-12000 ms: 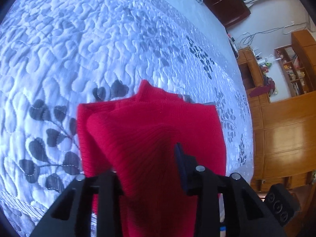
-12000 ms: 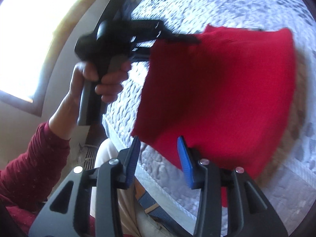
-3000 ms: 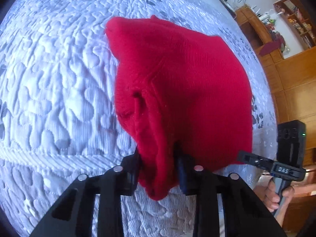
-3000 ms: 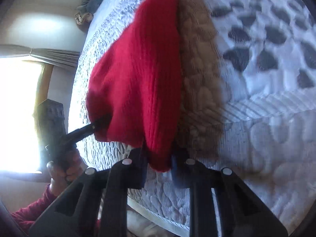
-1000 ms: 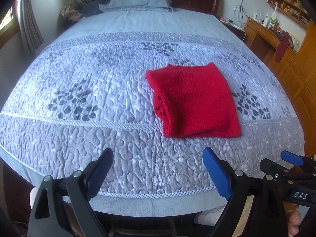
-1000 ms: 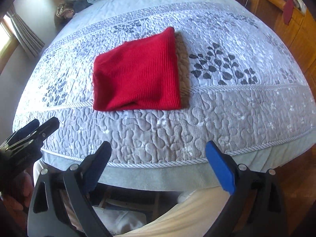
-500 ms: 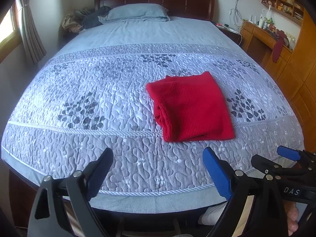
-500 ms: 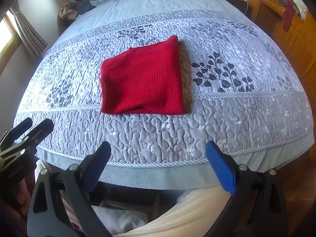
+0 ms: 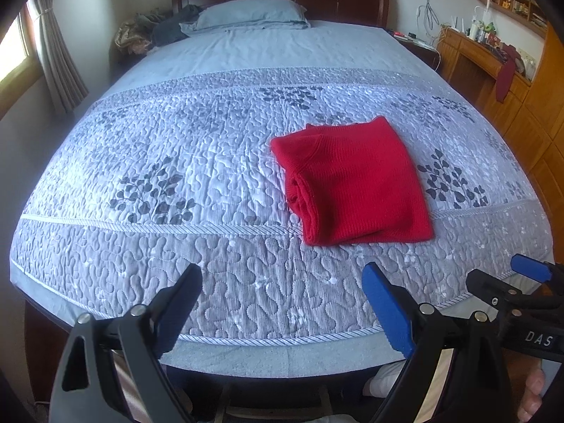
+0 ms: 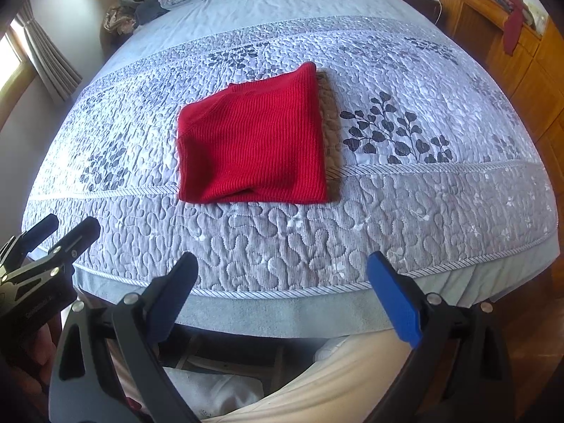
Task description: Fold small clothes
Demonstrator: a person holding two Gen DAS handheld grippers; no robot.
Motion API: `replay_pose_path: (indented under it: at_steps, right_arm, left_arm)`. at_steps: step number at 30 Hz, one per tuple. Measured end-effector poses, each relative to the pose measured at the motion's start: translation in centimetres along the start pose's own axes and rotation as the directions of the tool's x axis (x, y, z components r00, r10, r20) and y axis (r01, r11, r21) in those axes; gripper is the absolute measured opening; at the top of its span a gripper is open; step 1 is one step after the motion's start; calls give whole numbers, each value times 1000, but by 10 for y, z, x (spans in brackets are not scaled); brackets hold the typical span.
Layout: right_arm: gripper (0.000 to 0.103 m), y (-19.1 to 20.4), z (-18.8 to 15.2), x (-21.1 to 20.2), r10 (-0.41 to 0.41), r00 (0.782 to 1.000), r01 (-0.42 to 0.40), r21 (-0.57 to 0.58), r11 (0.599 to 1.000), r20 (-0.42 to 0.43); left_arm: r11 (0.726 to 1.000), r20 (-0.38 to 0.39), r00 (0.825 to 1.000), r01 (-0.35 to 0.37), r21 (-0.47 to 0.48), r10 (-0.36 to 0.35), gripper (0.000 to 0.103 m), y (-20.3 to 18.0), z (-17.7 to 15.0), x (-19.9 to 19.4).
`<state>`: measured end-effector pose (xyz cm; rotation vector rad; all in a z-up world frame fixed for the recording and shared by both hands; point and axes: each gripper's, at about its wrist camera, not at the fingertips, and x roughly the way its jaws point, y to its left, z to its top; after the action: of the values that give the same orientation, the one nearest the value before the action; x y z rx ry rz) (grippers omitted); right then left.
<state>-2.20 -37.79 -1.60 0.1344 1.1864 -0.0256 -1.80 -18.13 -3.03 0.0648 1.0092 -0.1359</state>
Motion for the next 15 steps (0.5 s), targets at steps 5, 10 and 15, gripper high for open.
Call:
replay_pose_path:
  at_steps: [5,10,15]
  right_arm:
    - [96,-1,1,1,0,1000,0,-1,1000,1]
    - [96,-1,2,3,1,1000,-1,0,1000,-3]
    - [96,-1,2,6,2,1000,-2,-1,1000,-8]
  left_arm:
    - [1000,-6,1000,-2,6,2,92,-1,1,3]
    - [1000,-16,1000,4,12,-3,92,-4,1,7]
    - [1000,-25,999,24,19,-23,92,-9,0,9]
